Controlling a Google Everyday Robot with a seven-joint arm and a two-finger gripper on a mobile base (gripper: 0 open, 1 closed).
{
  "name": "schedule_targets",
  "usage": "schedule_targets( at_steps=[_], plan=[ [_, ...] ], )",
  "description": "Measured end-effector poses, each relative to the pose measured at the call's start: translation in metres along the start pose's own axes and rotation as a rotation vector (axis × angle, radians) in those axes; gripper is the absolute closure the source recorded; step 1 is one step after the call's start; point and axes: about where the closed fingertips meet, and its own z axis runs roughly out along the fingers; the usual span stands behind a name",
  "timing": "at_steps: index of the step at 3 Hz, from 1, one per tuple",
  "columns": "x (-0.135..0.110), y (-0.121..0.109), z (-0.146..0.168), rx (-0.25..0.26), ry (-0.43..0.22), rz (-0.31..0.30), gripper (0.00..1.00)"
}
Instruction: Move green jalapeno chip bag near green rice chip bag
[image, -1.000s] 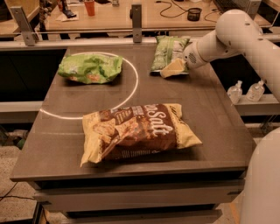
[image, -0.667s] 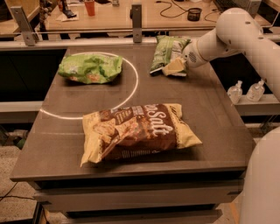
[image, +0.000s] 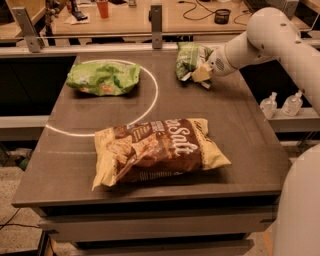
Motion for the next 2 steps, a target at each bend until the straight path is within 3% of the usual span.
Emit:
schedule_targets(
  at_steps=[1,2],
  plan=[
    [0.000,0.000,0.000,0.000,0.000,0.000,1.00],
    [-0.014,0.025,0.006,-0.091,-0.016,-0.071,1.00]
  ],
)
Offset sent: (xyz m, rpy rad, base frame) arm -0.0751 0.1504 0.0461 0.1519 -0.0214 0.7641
